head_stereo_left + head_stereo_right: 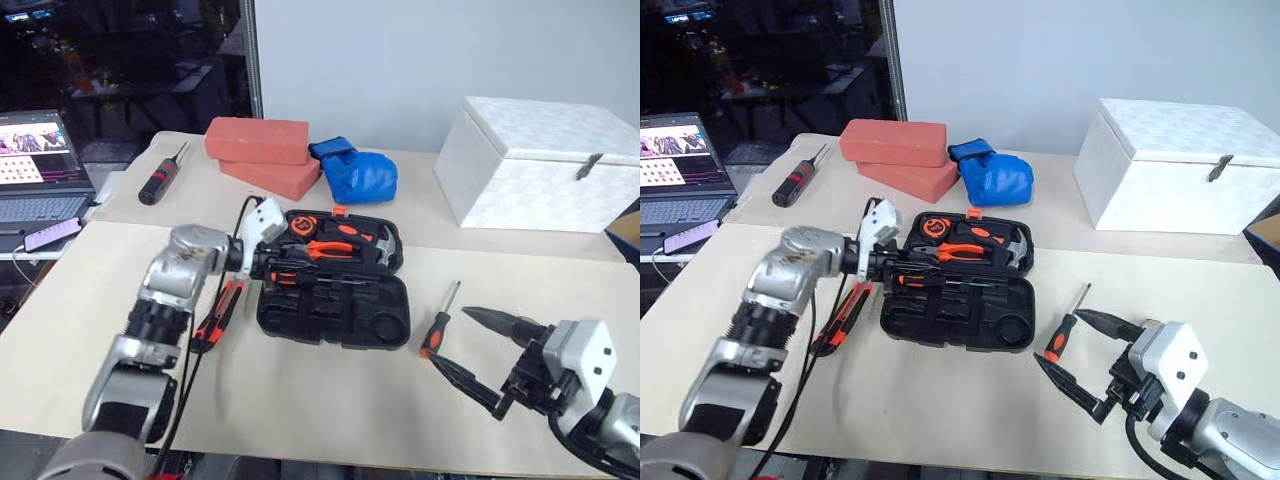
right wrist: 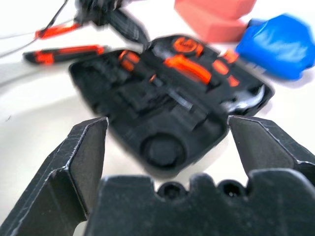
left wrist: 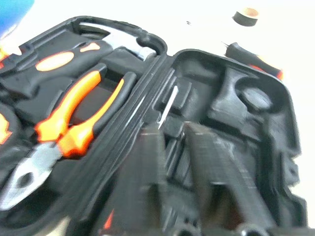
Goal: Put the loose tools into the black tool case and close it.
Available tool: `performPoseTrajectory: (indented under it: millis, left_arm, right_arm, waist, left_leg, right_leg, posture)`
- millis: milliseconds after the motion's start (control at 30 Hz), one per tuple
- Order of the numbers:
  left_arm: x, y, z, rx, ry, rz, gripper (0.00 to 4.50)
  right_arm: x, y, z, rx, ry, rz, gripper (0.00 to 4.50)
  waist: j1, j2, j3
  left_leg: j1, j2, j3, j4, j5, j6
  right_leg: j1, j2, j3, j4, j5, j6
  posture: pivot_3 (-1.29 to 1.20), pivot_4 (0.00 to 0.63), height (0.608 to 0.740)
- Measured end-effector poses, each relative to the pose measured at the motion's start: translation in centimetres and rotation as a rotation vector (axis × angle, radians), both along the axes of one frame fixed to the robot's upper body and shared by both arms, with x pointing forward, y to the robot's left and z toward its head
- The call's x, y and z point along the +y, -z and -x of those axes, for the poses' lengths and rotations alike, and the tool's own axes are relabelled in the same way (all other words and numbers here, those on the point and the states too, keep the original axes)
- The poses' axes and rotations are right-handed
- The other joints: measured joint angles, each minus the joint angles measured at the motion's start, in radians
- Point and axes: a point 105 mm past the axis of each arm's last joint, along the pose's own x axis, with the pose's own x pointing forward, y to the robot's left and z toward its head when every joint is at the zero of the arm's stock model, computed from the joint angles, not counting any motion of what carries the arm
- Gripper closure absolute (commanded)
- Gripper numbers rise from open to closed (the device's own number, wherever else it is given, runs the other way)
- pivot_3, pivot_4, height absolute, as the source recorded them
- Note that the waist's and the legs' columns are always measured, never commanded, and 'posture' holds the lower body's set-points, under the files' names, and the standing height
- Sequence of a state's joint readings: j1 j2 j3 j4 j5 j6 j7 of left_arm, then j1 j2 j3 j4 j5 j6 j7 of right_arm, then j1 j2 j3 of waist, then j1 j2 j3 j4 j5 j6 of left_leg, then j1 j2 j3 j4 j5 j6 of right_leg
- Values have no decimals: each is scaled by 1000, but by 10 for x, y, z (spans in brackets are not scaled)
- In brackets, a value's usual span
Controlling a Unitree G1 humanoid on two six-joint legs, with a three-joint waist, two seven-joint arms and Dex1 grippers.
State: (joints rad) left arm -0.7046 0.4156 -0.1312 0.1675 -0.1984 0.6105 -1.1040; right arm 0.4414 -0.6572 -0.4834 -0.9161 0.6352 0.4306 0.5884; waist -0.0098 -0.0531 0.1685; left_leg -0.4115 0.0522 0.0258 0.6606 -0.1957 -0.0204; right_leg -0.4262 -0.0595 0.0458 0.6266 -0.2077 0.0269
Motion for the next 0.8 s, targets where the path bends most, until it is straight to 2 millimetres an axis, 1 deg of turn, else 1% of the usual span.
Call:
performPoseTrajectory:
  millis: [67,133,167,200,267,333,433,533,600,633,667,700,767,800]
  left_arm:
    - [0,6,-2,-1,-41,-8,4442]
    - [0,6,-12,-21,-132,1,4442]
    - [-2,7,-14,-23,-149,4,4442]
    - [-3,10,-18,-23,-183,-4,4442]
    - [-1,27,-25,-3,-265,-51,4442]
    - [-2,36,-24,4,-291,-63,4442]
    - [-6,38,-20,-18,-297,-85,4442]
    - [-8,38,-16,-31,-311,-64,4442]
    - [-9,35,-8,-18,-282,5,4442]
    - [-14,30,1,-8,-235,63,4442]
    - [-20,20,10,-17,-175,114,4442]
    - [-24,9,18,-34,-121,149,3933]
    - [-20,-14,35,-89,-13,186,3379]
    - [-14,-22,44,-100,43,189,3050]
  right_arm:
    - [-3,1,-2,3,29,-4,0]
    - [-8,4,-6,8,71,13,0]
    - [-9,4,-7,6,79,14,0]
    - [-10,3,-10,-2,93,13,0]
    - [-10,0,-14,-11,113,7,0]
    - [-11,4,-14,11,123,7,0]
    - [-12,9,-13,51,122,8,0]
    - [-12,15,-13,102,118,1,0]
    - [-8,17,-20,148,122,-39,0]
    - [-7,20,-24,186,131,-74,0]
    - [-7,25,-29,234,149,-103,0]
    - [-7,31,-33,278,168,-124,0]
    - [-9,43,-40,357,213,-135,0]
    - [-11,50,-47,393,256,-144,0]
  waist:
    - [0,0,0]
    - [1,0,0]
    - [1,0,0]
    - [1,0,0]
    - [-1,0,0]
    - [-2,0,0]
    - [-2,3,-2]
    - [-2,6,-4]
    - [-6,6,-4]
    - [-7,6,-4]
    - [-6,5,-3]
    - [-4,5,-3]
    - [-4,6,-3]
    - [-8,6,-3]
  left_leg:
    - [1,0,0,0,0,0]
    - [2,-1,-2,0,0,0]
    - [3,-1,-1,0,0,0]
    - [3,-1,-2,0,0,0]
    - [3,-2,-2,0,0,0]
    - [3,-2,-2,0,0,0]
    - [4,-2,-2,-1,0,1]
    - [4,-2,-2,-1,-1,1]
    - [3,-2,-2,-1,-1,1]
    - [2,-2,-2,-1,-1,1]
    - [2,-2,-2,-1,-1,1]
    - [1,-2,-3,-1,0,1]
    - [1,-2,-3,-1,-1,1]
    - [2,-1,-3,-1,-1,1]
  right_leg:
    - [0,0,0,1,0,0]
    - [2,0,0,1,0,0]
    - [2,0,0,1,0,0]
    - [3,0,0,0,0,0]
    - [3,0,1,0,0,0]
    - [3,0,1,0,0,0]
    - [4,0,1,0,-1,0]
    - [4,0,1,-1,-1,0]
    - [3,0,1,-1,-1,0]
    - [2,0,1,0,-1,0]
    - [2,0,1,0,-1,-1]
    - [2,0,1,0,-1,-1]
    - [1,0,1,0,-1,-1]
    - [1,0,1,-1,-1,-1]
  posture:
    - [0,150,740]
    - [0,150,740]
    - [0,150,740]
    - [0,150,740]
    - [0,150,740]
    - [0,150,740]
    - [0,150,740]
    - [0,150,740]
    - [0,150,740]
    - [0,150,740]
    - [0,150,740]
    - [0,150,740]
    - [0,150,740]
    - [0,150,740]
